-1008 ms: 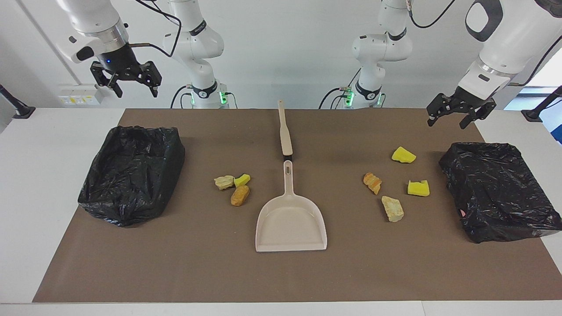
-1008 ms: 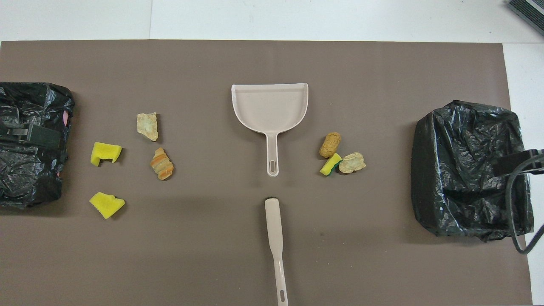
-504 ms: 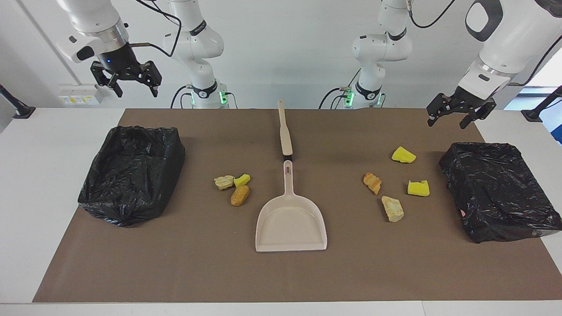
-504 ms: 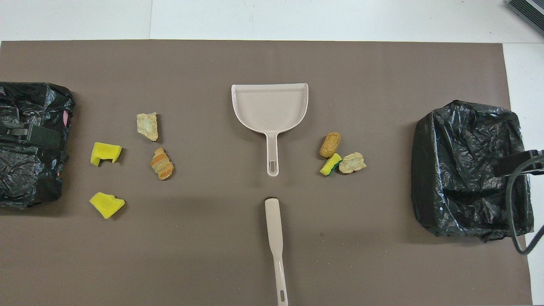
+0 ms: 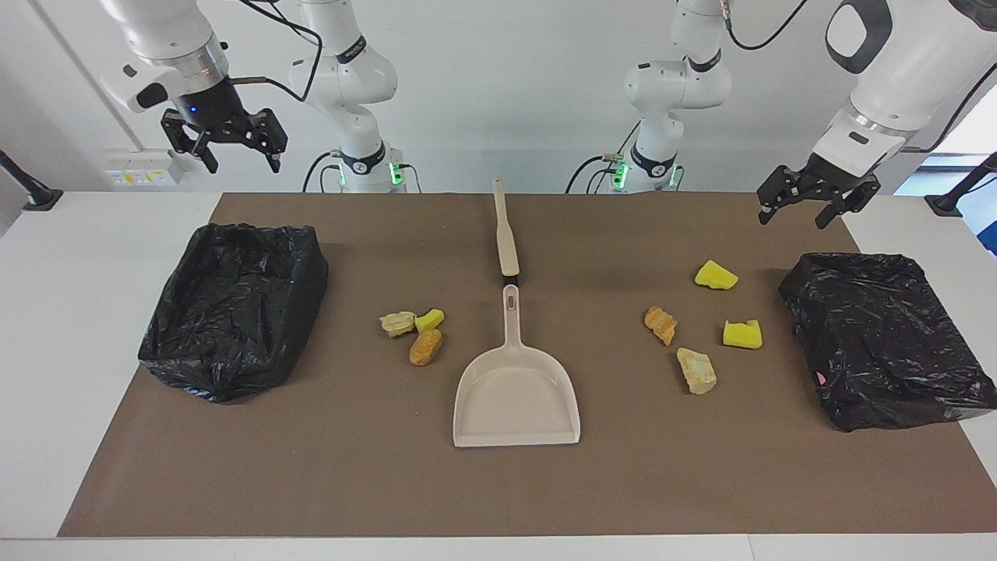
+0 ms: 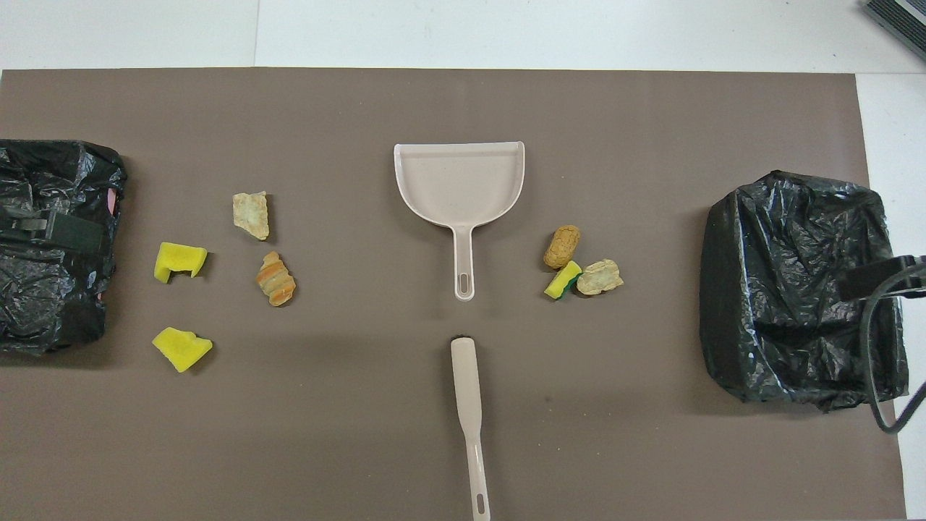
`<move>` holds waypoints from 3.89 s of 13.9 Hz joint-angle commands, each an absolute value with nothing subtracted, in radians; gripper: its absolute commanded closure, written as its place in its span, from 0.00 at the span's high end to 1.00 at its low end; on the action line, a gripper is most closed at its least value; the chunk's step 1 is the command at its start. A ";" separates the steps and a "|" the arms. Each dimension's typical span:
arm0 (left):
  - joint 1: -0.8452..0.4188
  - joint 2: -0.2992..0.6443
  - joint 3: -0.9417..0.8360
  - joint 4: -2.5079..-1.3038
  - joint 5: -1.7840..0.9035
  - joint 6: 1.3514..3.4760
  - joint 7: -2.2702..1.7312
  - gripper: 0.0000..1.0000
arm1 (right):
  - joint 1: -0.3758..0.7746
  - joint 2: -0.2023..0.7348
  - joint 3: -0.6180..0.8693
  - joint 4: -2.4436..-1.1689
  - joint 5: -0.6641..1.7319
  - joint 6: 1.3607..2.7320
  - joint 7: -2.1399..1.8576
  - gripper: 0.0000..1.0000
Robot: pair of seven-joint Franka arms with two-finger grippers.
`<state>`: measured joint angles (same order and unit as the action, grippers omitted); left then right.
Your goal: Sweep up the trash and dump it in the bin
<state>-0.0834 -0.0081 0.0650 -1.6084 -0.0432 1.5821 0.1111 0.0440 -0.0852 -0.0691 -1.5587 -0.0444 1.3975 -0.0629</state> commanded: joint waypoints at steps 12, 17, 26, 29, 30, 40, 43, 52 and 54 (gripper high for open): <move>-0.086 -0.021 0.061 -1.629 -0.035 1.589 0.127 1.00 | 0.028 -0.114 -0.066 -1.597 -0.032 1.430 -0.094 1.00; -0.141 -0.044 0.048 -1.758 -0.037 1.678 0.121 1.00 | 0.028 -0.114 -0.066 -1.597 -0.032 1.430 -0.094 1.00; -0.368 -0.090 0.046 -2.091 -0.043 1.897 0.042 1.00 | 0.044 -0.115 -0.055 -1.609 -0.034 1.446 -0.092 1.00; -0.477 -0.098 0.046 -2.212 -0.044 1.997 -0.098 1.00 | 0.049 -0.106 -0.051 -1.626 -0.032 1.482 -0.092 1.00; -0.518 -0.109 0.046 -2.251 -0.044 2.046 -0.141 1.00 | 0.078 -0.077 -0.051 -1.637 -0.032 1.517 -0.089 1.00; -0.938 -0.106 0.046 -2.342 -0.046 2.266 -0.653 1.00 | 0.238 0.331 -0.028 -1.437 0.066 1.739 0.248 1.00; -1.014 -0.101 0.046 -2.378 -0.046 2.356 -0.730 1.00 | 0.273 0.408 0.026 -1.386 0.119 1.789 0.378 1.00; -1.141 0.019 0.048 -2.361 -0.046 2.458 -1.017 0.87 | 0.354 0.620 0.137 -1.246 0.132 1.862 0.526 1.00; -1.138 -0.005 0.048 -2.355 -0.046 2.454 -1.017 0.87 | 0.396 0.637 0.137 -1.249 0.127 1.879 0.528 1.00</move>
<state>-1.1203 0.0279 0.0286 -2.3570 -0.0452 2.4568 -0.9994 0.3740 0.6006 0.1332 -1.2894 0.1135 1.8680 0.5109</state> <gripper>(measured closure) 0.132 0.000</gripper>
